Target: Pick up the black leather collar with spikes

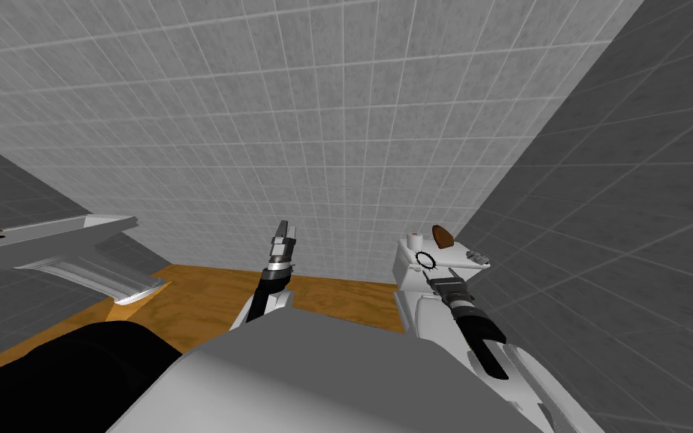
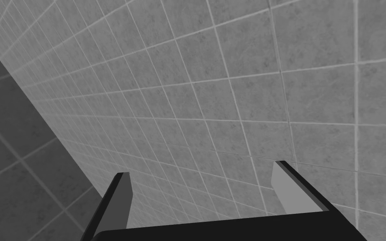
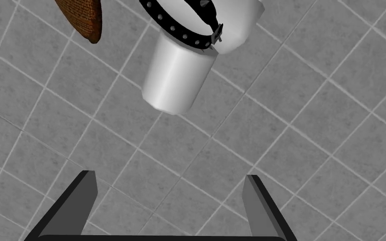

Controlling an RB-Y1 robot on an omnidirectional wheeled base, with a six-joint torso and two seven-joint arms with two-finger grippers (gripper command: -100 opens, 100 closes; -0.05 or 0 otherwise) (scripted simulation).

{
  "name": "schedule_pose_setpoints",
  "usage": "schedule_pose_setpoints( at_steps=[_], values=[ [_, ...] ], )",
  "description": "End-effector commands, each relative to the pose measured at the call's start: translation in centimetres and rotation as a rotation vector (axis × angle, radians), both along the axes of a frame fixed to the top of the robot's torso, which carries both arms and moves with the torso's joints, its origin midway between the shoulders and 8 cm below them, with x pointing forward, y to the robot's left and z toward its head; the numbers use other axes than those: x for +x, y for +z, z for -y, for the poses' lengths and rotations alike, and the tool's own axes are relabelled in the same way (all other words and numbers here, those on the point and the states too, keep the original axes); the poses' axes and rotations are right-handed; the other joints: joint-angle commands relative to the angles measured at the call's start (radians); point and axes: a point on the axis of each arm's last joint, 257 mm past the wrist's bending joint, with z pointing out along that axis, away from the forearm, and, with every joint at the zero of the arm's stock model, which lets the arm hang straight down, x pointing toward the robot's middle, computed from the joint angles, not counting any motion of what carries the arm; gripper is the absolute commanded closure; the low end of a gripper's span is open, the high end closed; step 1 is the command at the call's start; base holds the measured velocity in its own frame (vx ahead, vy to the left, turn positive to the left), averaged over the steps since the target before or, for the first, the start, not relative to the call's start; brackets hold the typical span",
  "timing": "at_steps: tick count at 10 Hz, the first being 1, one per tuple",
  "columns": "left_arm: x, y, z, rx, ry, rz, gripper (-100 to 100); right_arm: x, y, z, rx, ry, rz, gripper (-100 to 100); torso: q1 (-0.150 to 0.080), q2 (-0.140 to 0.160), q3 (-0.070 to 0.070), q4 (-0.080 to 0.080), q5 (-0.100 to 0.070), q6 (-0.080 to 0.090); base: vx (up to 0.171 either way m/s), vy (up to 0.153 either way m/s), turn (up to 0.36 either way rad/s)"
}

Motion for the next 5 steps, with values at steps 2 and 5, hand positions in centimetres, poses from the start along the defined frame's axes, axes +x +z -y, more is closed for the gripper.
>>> schedule_pose_setpoints(
  at_steps=[2, 5],
  values=[
    [0.0, 0.0, 0.0, 0.0, 0.0, 0.0, 0, 0.2, -1.6, 2.5, -0.184, 0.001, -0.071, -100, 0.0, 0.0, 0.0, 0.0, 0.0, 0.0, -0.021, 0.012, 0.066],
    [0.0, 0.0, 0.0, 0.0, 0.0, 0.0, 0, 0.3, -2.9, 4.3, -0.311, 0.011, -0.125, -100, 0.0, -0.001, 0.0, 0.0, 0.0, 0.0, -0.009, 0.005, 0.042]
  ],
)
